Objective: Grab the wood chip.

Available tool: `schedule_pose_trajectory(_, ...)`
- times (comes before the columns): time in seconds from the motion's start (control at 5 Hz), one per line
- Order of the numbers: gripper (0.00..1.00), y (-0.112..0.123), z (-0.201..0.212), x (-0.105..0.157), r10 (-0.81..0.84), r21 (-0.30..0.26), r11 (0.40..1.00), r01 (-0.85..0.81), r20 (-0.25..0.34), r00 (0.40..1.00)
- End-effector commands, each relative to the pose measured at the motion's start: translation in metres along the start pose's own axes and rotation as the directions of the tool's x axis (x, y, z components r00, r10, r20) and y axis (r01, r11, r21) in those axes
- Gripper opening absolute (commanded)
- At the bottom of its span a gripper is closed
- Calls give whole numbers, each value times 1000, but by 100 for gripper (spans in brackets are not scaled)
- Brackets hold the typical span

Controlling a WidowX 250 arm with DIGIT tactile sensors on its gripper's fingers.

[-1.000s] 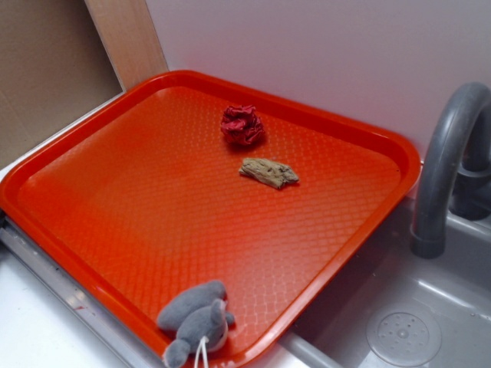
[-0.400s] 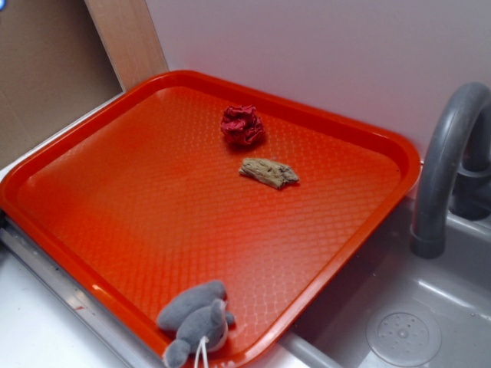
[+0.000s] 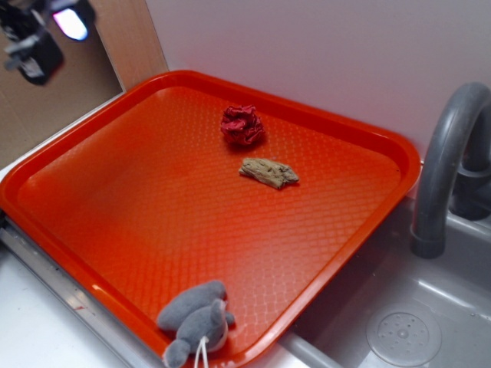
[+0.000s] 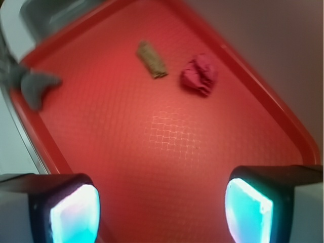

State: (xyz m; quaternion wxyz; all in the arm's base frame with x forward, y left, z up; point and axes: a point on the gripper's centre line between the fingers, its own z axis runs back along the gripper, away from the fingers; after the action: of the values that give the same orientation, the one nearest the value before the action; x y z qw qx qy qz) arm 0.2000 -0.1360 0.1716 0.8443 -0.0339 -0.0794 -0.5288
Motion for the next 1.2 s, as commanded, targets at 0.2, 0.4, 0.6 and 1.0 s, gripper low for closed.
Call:
schedule_pose_trajectory(0.2, 100, -19, -71, 96, -273, -12, 962, 273, -48, 961)
schedule_pose_trajectory(0.4, 100, -18, -101, 112, -279, -7, 960, 280, -116, 953)
schedule_pose_trajectory(0.6, 100, -9, -126, 118, -249, -5, 968, 252, -170, 954)
schedule_pose_trajectory(1.0, 100, -16, -163, 116, -319, -68, 948, 312, -232, 919)
